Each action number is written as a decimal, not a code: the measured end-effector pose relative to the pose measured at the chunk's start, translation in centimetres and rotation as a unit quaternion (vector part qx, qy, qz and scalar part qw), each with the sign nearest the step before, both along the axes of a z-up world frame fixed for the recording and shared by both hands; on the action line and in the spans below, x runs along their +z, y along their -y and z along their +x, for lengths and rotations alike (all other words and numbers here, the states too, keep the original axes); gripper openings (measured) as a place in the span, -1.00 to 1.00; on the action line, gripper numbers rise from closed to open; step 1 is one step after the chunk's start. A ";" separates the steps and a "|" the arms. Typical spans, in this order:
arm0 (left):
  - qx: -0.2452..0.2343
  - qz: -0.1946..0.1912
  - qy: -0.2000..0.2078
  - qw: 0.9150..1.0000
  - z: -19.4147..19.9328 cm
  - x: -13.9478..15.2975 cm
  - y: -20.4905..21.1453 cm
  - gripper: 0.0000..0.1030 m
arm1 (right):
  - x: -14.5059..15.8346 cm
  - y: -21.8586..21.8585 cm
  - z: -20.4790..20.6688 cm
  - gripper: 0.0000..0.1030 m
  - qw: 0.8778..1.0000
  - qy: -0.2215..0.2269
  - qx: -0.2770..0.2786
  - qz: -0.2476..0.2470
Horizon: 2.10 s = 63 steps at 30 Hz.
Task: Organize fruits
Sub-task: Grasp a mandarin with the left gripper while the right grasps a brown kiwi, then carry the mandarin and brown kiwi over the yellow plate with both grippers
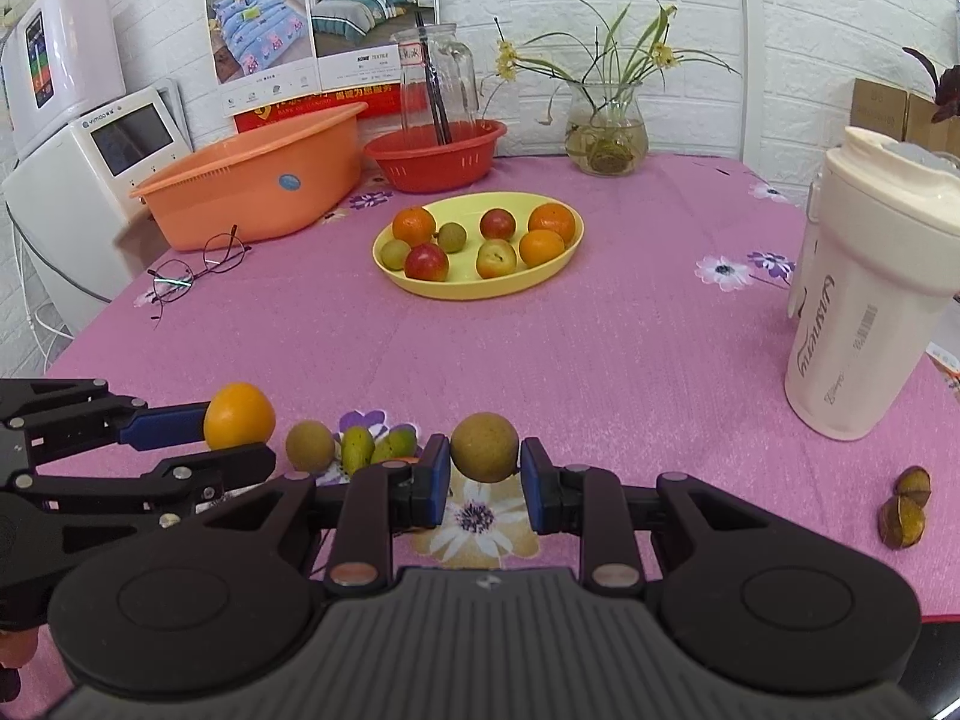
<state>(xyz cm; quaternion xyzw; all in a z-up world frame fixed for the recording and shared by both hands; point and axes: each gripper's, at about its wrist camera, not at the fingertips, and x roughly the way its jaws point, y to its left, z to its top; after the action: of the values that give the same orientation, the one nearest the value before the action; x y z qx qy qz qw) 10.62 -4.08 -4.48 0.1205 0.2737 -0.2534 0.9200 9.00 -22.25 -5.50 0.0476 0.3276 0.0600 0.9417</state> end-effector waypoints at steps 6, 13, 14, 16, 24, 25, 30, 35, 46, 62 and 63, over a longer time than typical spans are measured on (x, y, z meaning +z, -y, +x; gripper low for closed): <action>0.002 -0.015 -0.004 1.000 0.9 0.3 0.3 -0.44 | 0.5 -0.1 0.5 0.48 1.000 0.009 0.003 -0.003; 0.005 -0.019 -0.003 1.000 1.8 0.4 0.8 -0.44 | 0.9 -0.2 1.2 0.48 1.000 0.016 0.006 -0.004; 0.006 -0.020 -0.002 1.000 1.9 0.5 0.8 -0.44 | 0.9 -0.2 1.3 0.48 1.000 0.017 0.006 -0.005; 0.007 -0.020 -0.001 1.000 2.3 0.6 0.9 -0.44 | 1.1 -0.1 1.6 0.48 1.000 0.018 0.005 -0.004; 0.024 -0.026 0.005 0.999 4.6 1.3 1.0 -0.44 | 1.4 -0.2 3.2 0.48 1.000 0.021 0.005 -0.004; 0.026 -0.026 0.006 0.999 5.0 1.4 1.0 -0.44 | 1.5 -0.2 3.4 0.48 1.000 0.023 0.004 -0.004; 0.037 -0.029 0.010 0.999 7.2 2.0 1.2 -0.44 | 2.2 0.4 5.2 0.48 1.000 0.030 -0.002 -0.001; 0.046 -0.033 0.012 0.998 9.4 2.5 1.6 -0.44 | 2.6 1.0 7.3 0.48 0.999 0.031 -0.013 0.005; 0.046 -0.045 -0.003 0.998 13.5 2.8 3.0 -0.44 | 3.2 2.1 11.3 0.48 0.998 0.027 -0.039 0.030; 0.054 -0.037 -0.024 0.998 18.0 1.3 4.5 -0.44 | 2.1 2.8 16.2 0.48 0.995 0.004 -0.042 0.088; 0.055 -0.036 -0.025 0.998 18.2 1.1 4.5 -0.44 | 2.0 2.8 16.4 0.48 0.995 0.004 -0.042 0.086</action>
<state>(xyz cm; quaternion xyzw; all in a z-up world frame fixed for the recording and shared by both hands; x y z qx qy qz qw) 28.82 -8.62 -3.36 0.0657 0.2939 -0.2149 0.9291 25.38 -25.03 -3.49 0.1419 0.3150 0.0486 0.9372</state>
